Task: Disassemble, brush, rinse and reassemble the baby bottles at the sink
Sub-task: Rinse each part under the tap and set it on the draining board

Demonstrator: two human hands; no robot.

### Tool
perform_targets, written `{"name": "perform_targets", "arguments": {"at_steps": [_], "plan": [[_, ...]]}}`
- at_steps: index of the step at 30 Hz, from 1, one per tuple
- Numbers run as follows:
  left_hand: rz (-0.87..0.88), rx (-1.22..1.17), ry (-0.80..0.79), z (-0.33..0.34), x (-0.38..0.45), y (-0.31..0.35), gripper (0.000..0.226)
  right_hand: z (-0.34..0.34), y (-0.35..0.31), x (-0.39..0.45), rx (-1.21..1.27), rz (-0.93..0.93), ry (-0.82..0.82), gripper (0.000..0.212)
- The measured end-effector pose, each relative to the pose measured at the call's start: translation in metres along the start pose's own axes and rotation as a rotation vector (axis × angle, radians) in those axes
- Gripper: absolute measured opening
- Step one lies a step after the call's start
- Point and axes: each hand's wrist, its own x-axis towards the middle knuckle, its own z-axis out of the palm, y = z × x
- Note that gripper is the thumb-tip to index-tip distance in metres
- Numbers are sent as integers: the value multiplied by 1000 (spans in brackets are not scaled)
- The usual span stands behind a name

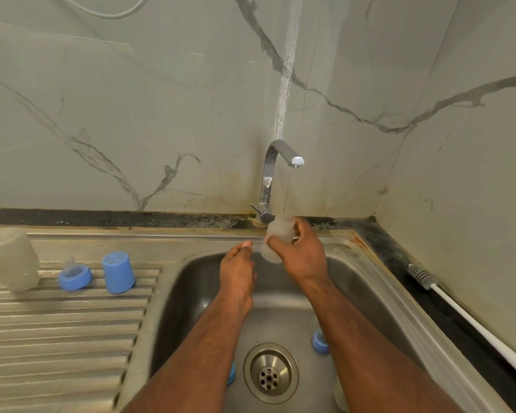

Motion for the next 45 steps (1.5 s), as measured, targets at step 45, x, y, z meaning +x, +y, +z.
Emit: {"name": "perform_targets", "arguments": {"at_steps": [45], "plan": [[-139, -232, -318, 6, -27, 13, 35, 12, -15, 21, 406, 371, -202, 57]]}}
